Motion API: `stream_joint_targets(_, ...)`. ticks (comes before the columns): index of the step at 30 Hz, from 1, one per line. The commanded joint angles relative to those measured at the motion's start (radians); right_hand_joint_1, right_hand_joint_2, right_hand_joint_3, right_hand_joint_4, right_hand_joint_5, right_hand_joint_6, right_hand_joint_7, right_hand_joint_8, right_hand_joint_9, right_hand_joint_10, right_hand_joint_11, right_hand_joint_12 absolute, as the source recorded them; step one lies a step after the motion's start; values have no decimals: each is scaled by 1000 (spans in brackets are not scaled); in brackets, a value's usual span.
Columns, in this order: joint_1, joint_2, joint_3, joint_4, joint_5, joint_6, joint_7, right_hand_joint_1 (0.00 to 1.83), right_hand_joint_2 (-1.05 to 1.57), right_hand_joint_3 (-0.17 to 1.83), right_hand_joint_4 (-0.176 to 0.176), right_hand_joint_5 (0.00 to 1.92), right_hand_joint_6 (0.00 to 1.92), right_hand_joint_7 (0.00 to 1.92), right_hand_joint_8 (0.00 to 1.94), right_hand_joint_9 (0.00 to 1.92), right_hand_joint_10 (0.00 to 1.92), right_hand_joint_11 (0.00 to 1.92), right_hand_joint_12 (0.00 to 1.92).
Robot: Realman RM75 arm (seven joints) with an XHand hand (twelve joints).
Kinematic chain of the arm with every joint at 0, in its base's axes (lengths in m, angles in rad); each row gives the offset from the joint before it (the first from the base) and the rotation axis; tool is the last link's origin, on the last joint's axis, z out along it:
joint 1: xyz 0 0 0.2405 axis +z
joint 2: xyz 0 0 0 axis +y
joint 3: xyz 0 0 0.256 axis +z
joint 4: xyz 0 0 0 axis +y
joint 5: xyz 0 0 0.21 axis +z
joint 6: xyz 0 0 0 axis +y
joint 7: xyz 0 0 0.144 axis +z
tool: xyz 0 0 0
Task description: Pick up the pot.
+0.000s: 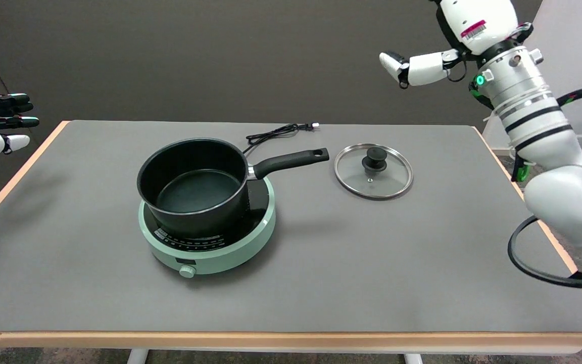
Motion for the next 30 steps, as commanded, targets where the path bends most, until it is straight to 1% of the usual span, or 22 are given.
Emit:
stream_joint_targets(1,-82,-182,-47,47,-300,247,-7,612,390,871,40,305,162,236,158,213,195,164,515)
stream_joint_targets(5,-85,-234,-84,45,-423,272,-7,627,387,877,46,311,163,239,158,209,194,153,507)
stream_joint_targets(8,-93,-257,-110,48,-473,298,-8,639,383,883,48,312,163,234,158,196,189,138,494)
stream_joint_targets(14,-100,-272,-161,49,-476,325,-19,663,380,890,49,309,162,218,160,174,181,114,462)
stream_joint_targets(18,-100,-274,-208,46,-476,337,-104,684,368,906,47,303,159,219,134,150,195,77,475)
stream_joint_targets(22,-100,-288,-243,45,-476,337,-150,707,368,911,45,282,170,199,139,108,188,55,383)
stream_joint_targets(24,-100,-297,-256,45,-476,339,-163,735,423,936,43,206,288,145,220,63,246,27,350)
stream_joint_targets(26,-100,-303,-272,44,-476,340,-181,735,365,911,45,265,175,176,144,83,166,26,314)
stream_joint_targets(30,-101,-320,-313,43,-476,340,-229,758,368,915,45,258,182,158,147,56,144,-1,245)
